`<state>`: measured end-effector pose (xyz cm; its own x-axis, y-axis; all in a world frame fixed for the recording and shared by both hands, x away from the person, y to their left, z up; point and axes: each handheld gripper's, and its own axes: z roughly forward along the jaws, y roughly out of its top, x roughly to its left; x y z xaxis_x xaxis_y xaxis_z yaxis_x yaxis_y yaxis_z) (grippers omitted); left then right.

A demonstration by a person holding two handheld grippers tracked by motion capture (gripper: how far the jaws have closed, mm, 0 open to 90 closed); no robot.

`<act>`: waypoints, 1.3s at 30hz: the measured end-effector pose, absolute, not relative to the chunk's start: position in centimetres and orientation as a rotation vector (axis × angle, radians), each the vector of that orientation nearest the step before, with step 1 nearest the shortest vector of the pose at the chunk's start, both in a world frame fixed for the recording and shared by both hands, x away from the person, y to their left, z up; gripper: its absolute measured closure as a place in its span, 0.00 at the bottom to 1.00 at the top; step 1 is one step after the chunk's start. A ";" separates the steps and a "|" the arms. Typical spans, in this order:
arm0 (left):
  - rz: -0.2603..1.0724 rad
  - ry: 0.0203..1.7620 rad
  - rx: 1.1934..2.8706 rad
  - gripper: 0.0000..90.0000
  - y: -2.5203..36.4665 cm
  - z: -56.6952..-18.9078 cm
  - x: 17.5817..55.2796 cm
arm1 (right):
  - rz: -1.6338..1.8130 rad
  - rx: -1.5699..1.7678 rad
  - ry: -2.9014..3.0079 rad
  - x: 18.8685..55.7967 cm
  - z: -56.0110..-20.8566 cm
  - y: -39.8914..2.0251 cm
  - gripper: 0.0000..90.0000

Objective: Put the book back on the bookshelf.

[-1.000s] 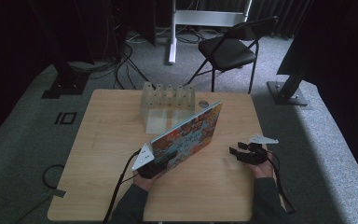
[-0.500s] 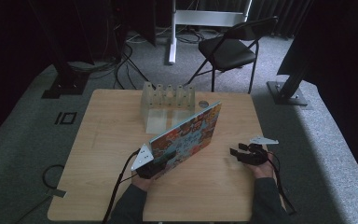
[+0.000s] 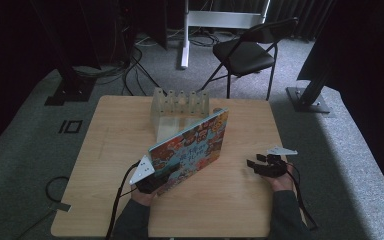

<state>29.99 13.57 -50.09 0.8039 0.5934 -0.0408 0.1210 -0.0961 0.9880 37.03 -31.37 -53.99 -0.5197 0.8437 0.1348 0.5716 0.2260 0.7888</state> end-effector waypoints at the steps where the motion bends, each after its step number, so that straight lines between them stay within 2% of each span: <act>1: 0.432 0.577 1.642 0.90 13.7 -50.1 30.0 | 1.184 1.317 2.183 37.0 -54.0 -31.4 0.45; 18: 0.465 0.620 1.628 0.90 15.7 -49.7 29.4 | 1.119 1.314 2.196 37.1 -54.4 -31.2 0.43; 39: 0.511 0.648 1.630 0.90 17.0 -49.5 28.6 | 1.003 1.314 2.189 37.3 -54.8 -30.8 0.34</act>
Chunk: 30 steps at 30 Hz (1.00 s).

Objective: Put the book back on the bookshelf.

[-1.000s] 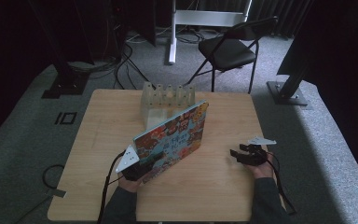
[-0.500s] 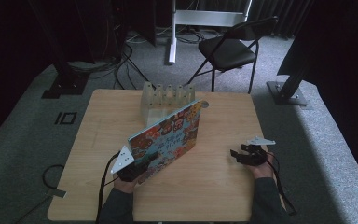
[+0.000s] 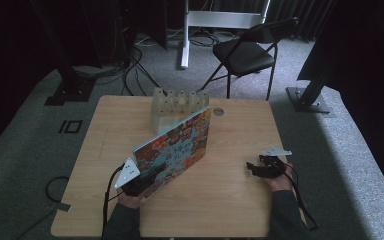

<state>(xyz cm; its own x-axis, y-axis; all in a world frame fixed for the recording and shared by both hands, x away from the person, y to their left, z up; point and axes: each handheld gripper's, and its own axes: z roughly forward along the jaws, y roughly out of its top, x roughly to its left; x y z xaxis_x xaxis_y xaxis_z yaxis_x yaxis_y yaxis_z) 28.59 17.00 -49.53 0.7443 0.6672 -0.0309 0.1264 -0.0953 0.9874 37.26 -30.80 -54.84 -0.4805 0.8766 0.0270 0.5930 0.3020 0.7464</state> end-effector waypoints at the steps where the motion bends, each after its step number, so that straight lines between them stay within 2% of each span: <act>1: 0.510 0.652 1.627 0.90 17.1 -49.6 28.5 | 1.003 1.316 2.189 37.3 -54.9 -30.8 0.34; 22: 0.532 0.713 1.595 0.90 18.9 -49.8 28.1 | 0.968 1.313 2.191 37.5 -55.1 -30.5 0.21; 30: 0.537 0.732 1.581 0.90 19.4 -49.9 28.1 | 0.966 1.315 2.191 37.5 -55.1 -30.5 0.21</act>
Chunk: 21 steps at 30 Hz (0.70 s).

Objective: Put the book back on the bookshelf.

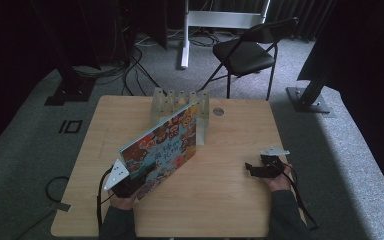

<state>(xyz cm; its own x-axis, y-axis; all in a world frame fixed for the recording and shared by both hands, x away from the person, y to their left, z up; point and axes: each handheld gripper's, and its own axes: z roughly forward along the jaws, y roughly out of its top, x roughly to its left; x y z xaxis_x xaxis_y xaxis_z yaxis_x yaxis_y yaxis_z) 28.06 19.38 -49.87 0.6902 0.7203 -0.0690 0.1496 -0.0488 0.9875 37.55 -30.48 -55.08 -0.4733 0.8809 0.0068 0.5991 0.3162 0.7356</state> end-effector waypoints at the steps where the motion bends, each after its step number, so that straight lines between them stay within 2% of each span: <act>1: 0.538 0.734 1.578 0.90 19.4 -49.9 28.1 | 0.967 1.314 2.191 37.6 -55.1 -30.5 0.21; 21: 0.566 0.766 1.569 0.90 20.3 -49.8 27.9 | 0.968 1.311 2.193 37.6 -55.1 -30.5 0.21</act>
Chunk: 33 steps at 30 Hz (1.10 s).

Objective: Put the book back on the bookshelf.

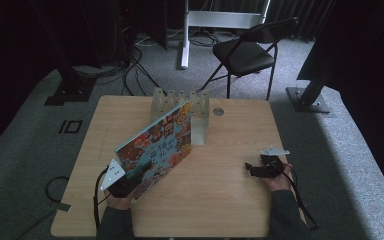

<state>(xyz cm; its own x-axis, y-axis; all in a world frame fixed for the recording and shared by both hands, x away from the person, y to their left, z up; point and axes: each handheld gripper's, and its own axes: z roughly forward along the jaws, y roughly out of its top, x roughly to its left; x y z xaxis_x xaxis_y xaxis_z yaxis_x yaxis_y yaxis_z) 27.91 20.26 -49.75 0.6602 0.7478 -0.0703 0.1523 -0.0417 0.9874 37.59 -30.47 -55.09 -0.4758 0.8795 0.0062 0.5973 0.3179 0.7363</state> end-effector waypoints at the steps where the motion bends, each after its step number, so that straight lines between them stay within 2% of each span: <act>1: 0.567 0.767 1.568 0.90 20.3 -49.8 27.9 | 0.968 1.311 2.193 37.6 -55.1 -30.5 0.21; 33: 0.631 0.827 1.546 0.90 20.4 -49.7 27.3 | 0.968 1.311 2.192 37.6 -55.1 -30.5 0.21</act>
